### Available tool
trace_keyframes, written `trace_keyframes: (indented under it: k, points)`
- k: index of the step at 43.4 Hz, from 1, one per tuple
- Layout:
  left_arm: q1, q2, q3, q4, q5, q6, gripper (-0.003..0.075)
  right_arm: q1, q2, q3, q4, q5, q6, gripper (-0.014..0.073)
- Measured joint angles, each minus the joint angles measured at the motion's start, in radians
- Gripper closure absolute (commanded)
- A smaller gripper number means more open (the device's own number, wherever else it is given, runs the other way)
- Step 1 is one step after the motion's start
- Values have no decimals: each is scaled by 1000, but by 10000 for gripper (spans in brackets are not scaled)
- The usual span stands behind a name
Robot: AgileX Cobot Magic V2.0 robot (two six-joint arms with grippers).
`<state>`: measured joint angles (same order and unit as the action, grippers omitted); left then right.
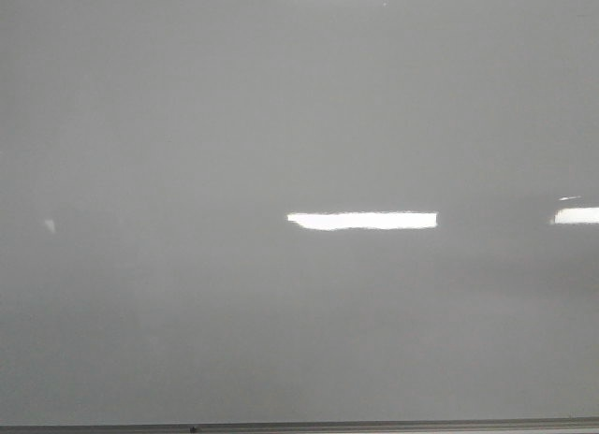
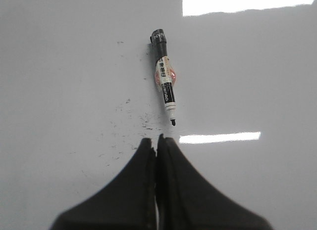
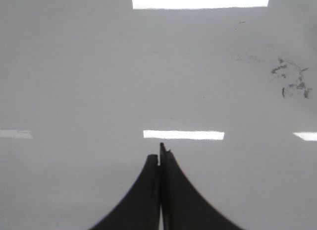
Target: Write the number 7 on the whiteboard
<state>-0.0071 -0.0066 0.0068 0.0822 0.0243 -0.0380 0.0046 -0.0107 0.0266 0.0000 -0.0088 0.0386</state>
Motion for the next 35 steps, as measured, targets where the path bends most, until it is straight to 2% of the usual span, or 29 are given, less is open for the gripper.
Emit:
trace_keyframes:
  k: [35]
  points:
    - [0,0,0,0,0,0,741,0,0,0,0,-10,0,711]
